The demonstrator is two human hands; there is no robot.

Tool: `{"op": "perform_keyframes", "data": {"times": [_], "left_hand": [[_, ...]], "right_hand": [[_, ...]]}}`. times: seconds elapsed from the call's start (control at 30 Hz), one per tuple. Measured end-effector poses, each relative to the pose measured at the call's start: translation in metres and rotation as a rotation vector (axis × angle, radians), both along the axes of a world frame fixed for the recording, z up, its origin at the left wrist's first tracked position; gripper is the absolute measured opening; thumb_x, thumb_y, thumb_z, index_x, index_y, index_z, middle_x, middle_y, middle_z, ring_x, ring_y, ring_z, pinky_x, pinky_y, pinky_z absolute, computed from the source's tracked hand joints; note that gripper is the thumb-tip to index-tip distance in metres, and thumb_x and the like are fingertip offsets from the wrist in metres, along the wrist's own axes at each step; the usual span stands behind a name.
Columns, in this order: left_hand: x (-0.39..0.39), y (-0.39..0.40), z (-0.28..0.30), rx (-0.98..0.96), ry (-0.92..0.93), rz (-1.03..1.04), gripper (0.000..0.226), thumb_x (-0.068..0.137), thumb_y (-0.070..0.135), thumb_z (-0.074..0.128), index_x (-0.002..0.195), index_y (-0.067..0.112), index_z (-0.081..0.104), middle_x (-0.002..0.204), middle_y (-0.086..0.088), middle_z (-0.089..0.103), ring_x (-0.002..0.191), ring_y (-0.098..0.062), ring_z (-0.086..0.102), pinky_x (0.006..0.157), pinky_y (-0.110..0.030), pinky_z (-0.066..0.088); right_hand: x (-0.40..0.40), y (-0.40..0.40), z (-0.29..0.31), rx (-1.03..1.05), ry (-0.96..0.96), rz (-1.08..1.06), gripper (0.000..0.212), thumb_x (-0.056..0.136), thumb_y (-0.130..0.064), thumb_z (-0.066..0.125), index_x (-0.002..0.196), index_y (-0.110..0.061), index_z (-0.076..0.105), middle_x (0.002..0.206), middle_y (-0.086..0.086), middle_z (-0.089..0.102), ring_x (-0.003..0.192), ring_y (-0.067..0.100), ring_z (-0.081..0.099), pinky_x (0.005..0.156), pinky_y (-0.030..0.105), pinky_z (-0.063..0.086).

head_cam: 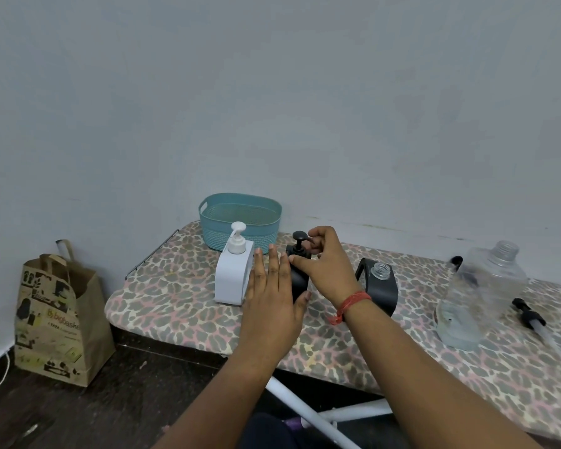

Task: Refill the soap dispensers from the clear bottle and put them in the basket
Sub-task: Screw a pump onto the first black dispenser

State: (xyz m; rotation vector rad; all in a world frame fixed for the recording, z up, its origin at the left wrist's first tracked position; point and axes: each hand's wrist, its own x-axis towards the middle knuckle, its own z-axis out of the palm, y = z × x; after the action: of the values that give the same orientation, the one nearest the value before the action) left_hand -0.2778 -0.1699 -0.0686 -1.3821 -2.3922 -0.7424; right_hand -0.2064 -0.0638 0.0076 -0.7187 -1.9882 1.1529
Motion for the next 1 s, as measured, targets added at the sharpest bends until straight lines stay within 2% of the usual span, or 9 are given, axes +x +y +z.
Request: {"op": "perform_keyframes", "data": {"times": [0.07, 0.17, 0.27, 0.37, 0.53, 0.63, 0.7, 0.87, 1.0], "left_hand": [[-0.001, 0.0, 0.0, 0.002, -0.007, -0.001, 0.083, 0.103, 0.057, 0.034, 0.164, 0.015, -0.005, 0.169, -0.001, -0.023, 0.152, -0.02, -0.033, 0.125, -0.04, -0.004], [-0.001, 0.001, 0.0, 0.003, -0.01, -0.002, 0.083, 0.103, 0.057, 0.034, 0.163, 0.017, -0.006, 0.169, 0.0, -0.022, 0.151, -0.019, -0.034, 0.125, -0.039, -0.005], [-0.001, 0.001, -0.001, 0.017, -0.017, -0.012, 0.083, 0.101, 0.058, 0.03, 0.164, 0.016, -0.004, 0.171, -0.001, -0.018, 0.152, -0.017, -0.033, 0.125, -0.04, -0.001], [-0.001, 0.002, -0.002, 0.022, -0.018, -0.011, 0.083, 0.101, 0.059, 0.03, 0.164, 0.017, -0.005, 0.171, 0.0, -0.017, 0.152, -0.017, -0.033, 0.125, -0.04, 0.001], [-0.002, 0.001, -0.002, 0.042, -0.056, -0.028, 0.084, 0.102, 0.057, 0.034, 0.164, 0.017, -0.006, 0.17, 0.002, -0.018, 0.152, -0.015, -0.032, 0.125, -0.038, 0.001], [-0.001, 0.002, -0.001, 0.073, -0.123, -0.059, 0.084, 0.103, 0.054, 0.04, 0.164, 0.018, -0.005, 0.168, 0.005, -0.016, 0.156, -0.015, -0.018, 0.128, -0.038, 0.001], [0.0, 0.002, -0.001, 0.105, -0.182, -0.092, 0.083, 0.103, 0.051, 0.045, 0.164, 0.018, -0.001, 0.171, 0.004, -0.005, 0.159, -0.016, -0.002, 0.129, -0.039, 0.007], [0.005, -0.001, 0.001, 0.182, -0.272, -0.12, 0.081, 0.102, 0.046, 0.053, 0.164, 0.019, 0.008, 0.169, 0.001, 0.024, 0.151, -0.022, 0.027, 0.124, -0.045, 0.029], [0.003, 0.001, 0.002, 0.175, -0.218, -0.103, 0.079, 0.102, 0.044, 0.054, 0.164, 0.015, 0.013, 0.167, -0.001, 0.029, 0.153, -0.02, 0.028, 0.128, -0.041, 0.018]], "right_hand": [[-0.001, 0.0, 0.001, 0.03, -0.03, 0.002, 0.052, 0.08, -0.017, 0.081, 0.119, -0.021, 0.048, 0.103, -0.001, 0.057, 0.098, 0.012, 0.058, 0.081, 0.018, 0.044], [0.002, 0.001, 0.003, 0.025, -0.029, 0.037, 0.049, 0.085, -0.016, 0.076, 0.125, -0.022, 0.049, 0.113, -0.009, 0.058, 0.105, -0.002, 0.053, 0.088, 0.011, 0.04], [0.004, 0.002, 0.005, 0.015, -0.041, 0.06, 0.04, 0.088, -0.008, 0.07, 0.12, -0.024, 0.053, 0.114, -0.012, 0.063, 0.104, -0.012, 0.055, 0.093, 0.014, 0.042], [0.003, 0.002, 0.007, 0.035, -0.059, 0.024, 0.038, 0.085, -0.009, 0.074, 0.114, -0.021, 0.053, 0.107, -0.006, 0.063, 0.099, 0.0, 0.059, 0.082, 0.008, 0.041], [-0.003, 0.0, 0.011, 0.094, -0.117, 0.01, 0.039, 0.084, -0.009, 0.075, 0.112, -0.02, 0.05, 0.099, -0.008, 0.056, 0.088, -0.002, 0.054, 0.071, 0.004, 0.04], [-0.001, 0.0, 0.014, 0.133, -0.16, 0.051, 0.036, 0.088, -0.009, 0.072, 0.12, -0.02, 0.059, 0.107, -0.008, 0.063, 0.095, 0.002, 0.058, 0.086, 0.014, 0.045], [0.0, 0.001, 0.014, 0.175, -0.214, 0.049, 0.032, 0.09, -0.012, 0.07, 0.121, -0.016, 0.064, 0.113, -0.001, 0.067, 0.104, 0.012, 0.06, 0.092, 0.023, 0.044], [-0.002, 0.002, 0.01, 0.225, -0.249, -0.032, 0.014, 0.085, -0.018, 0.074, 0.095, -0.012, 0.066, 0.095, 0.003, 0.068, 0.092, 0.022, 0.06, 0.083, 0.034, 0.047], [-0.006, 0.001, 0.008, 0.226, -0.248, -0.093, 0.018, 0.082, -0.021, 0.077, 0.088, -0.018, 0.06, 0.092, 0.001, 0.065, 0.087, 0.019, 0.058, 0.072, 0.028, 0.039]]}}
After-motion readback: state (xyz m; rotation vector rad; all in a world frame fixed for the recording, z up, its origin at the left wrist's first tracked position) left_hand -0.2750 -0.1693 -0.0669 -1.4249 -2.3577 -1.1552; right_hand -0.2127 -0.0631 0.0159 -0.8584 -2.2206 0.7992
